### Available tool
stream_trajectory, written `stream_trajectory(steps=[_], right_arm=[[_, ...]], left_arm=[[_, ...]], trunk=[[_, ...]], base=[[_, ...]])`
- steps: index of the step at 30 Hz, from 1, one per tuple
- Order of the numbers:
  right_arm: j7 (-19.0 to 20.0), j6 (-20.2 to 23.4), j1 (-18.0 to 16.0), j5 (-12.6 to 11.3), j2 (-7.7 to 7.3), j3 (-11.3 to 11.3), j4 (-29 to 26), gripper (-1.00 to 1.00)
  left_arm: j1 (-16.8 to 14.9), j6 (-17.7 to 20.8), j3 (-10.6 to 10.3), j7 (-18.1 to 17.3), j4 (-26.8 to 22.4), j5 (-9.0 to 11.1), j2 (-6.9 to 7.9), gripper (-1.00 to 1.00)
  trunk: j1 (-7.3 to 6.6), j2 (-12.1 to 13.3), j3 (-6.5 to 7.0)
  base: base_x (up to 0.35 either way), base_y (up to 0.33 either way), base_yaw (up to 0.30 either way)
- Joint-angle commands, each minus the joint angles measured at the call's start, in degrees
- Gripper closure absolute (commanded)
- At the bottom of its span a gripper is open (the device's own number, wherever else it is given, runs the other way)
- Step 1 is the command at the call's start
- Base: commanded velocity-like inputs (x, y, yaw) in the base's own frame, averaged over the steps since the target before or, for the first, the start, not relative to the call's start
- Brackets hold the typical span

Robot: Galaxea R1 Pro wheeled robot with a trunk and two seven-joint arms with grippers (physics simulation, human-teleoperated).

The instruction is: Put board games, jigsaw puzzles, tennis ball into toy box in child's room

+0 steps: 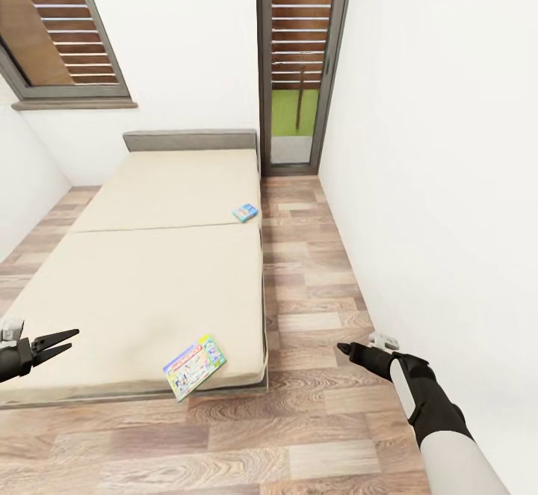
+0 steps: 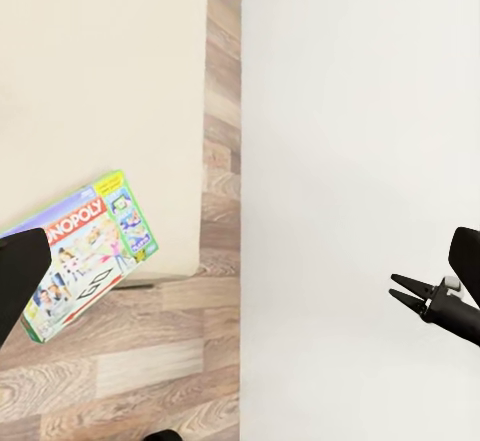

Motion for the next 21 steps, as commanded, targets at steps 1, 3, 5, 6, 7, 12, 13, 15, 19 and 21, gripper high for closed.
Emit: stream_trajectory(steps=[1,3,5,6,7,12,13,15,19,21], right_arm=[[0.1,0.4,0.0,-0.4,0.03,-0.2,-0.1,-1.0],[0.1,0.4,0.0,-0.4,0.03,-0.2,0.0,-1.0],[0.1,0.4,0.0,-0.4,0.03,-0.2,0.0,-1.0],[0.1,0.4,0.0,-0.4,0.03,-0.2,0.0,-1.0],[0.1,0.4,0.0,-0.4,0.03,-0.2,0.0,-1.0],[0.1,0.4,0.0,-0.3,0.03,-0.2,-0.1,-1.0],[0.1,0.4,0.0,-0.4,0.03,-0.2,0.0,-1.0],[0.1,0.4,0.0,-0.4,0.03,-0.2,0.0,-1.0],[0.1,0.4,0.0,-0.4,0.03,-0.2,0.0,-1.0],[0.1,0.4,0.0,-0.4,0.03,-0.2,0.0,-1.0]], left_arm=[[0.0,0.5,0.0,-0.1,0.0,0.1,0.01,-1.0],[0.0,0.5,0.0,-0.1,0.0,0.1,0.01,-1.0],[0.0,0.5,0.0,-0.1,0.0,0.1,0.01,-1.0],[0.0,0.5,0.0,-0.1,0.0,0.1,0.01,-1.0],[0.0,0.5,0.0,-0.1,0.0,0.1,0.01,-1.0],[0.0,0.5,0.0,-0.1,0.0,0.1,-0.01,-1.0],[0.0,0.5,0.0,-0.1,0.0,0.1,-0.01,-1.0],[0.0,0.5,0.0,-0.1,0.0,0.1,0.0,-1.0],[0.0,0.5,0.0,-0.1,0.0,0.1,0.01,-1.0],[0.0,0.5,0.0,-0.1,0.0,0.1,0.01,-1.0]], trunk=[[0.03,-0.1,0.01],[0.03,-0.1,0.19],[0.03,-0.1,0.38],[0.03,-0.1,0.48],[0.03,-0.1,0.57],[0.03,-0.1,1.05],[0.03,-0.1,1.14],[0.03,-0.1,1.33],[0.03,-0.1,1.71],[0.03,-0.1,1.9]], base=[[0.0,0.0,0.0],[0.0,0.0,0.0],[0.0,0.0,0.0],[0.0,0.0,0.0],[0.0,0.0,0.0],[0.0,0.0,0.0],[0.0,0.0,0.0],[0.0,0.0,0.0],[0.0,0.0,0.0],[0.0,0.0,0.0]])
